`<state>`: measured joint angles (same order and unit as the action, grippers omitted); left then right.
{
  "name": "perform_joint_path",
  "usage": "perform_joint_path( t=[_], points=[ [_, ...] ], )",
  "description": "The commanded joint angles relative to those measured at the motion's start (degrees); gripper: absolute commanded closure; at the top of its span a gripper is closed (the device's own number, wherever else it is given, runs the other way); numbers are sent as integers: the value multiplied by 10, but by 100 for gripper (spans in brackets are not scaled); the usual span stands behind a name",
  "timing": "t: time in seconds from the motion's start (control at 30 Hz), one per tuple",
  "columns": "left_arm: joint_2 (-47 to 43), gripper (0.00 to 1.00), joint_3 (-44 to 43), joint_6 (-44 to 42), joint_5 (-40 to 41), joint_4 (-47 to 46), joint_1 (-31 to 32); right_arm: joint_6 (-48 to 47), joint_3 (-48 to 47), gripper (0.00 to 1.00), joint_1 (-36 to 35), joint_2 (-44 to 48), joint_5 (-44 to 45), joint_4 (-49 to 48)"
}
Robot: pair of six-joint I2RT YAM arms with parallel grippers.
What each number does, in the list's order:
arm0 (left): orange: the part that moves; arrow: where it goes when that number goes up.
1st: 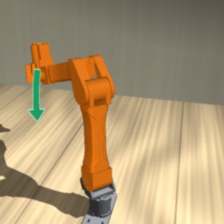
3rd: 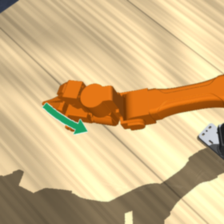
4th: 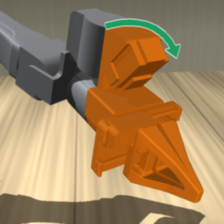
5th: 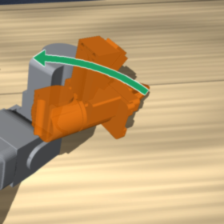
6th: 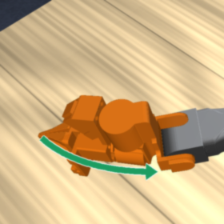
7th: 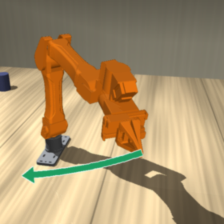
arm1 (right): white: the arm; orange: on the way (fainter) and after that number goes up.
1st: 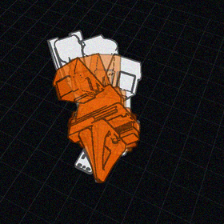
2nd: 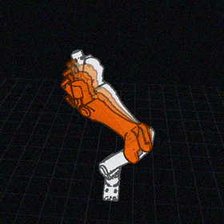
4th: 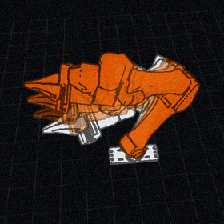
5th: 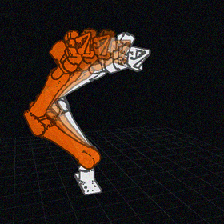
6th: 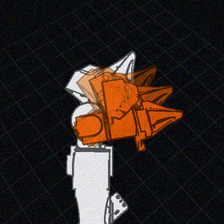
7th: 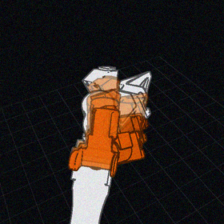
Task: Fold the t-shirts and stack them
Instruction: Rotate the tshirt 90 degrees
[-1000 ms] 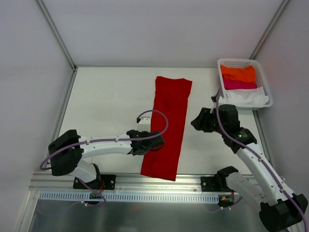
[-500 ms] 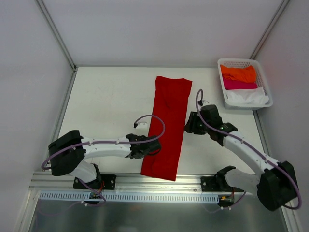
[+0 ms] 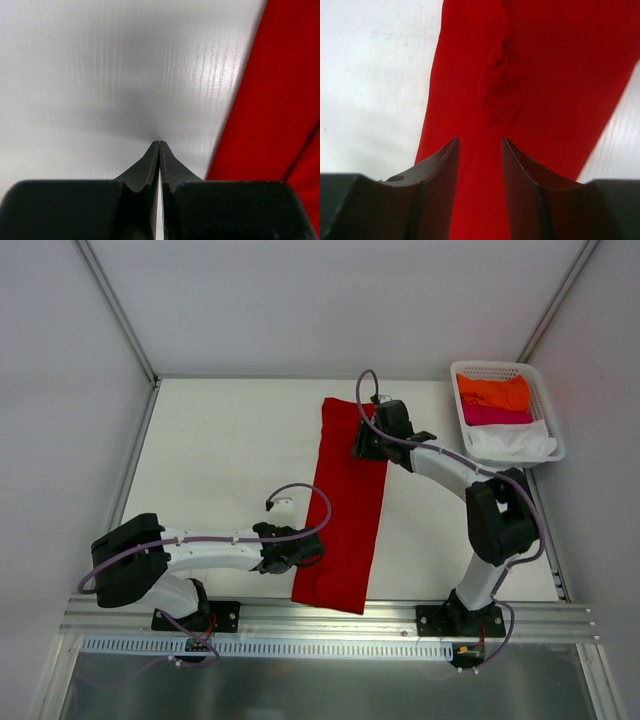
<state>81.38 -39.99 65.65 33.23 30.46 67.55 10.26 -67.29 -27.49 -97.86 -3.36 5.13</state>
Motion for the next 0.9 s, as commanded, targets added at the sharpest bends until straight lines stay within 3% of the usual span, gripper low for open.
perform_joint_path(
  t=[0.0, 0.23, 0.47, 0.63, 0.87],
  points=[
    [6, 100, 0, 18, 8, 4, 4, -16, -75, 58, -2, -74, 0, -2],
    [33, 100, -12, 19, 4, 4, 4, -21, -197, 59, -2, -196, -5, 17],
    [14, 100, 0, 25, 12, 4, 5, -33, -253, 60, -2, -218, 12, 38],
    [-3, 100, 11, 28, 10, 4, 5, -49, -253, 83, -4, -196, 15, 55],
    [25, 100, -4, 26, -3, 3, 5, -64, -209, 90, -27, -173, -1, 58]
  ],
)
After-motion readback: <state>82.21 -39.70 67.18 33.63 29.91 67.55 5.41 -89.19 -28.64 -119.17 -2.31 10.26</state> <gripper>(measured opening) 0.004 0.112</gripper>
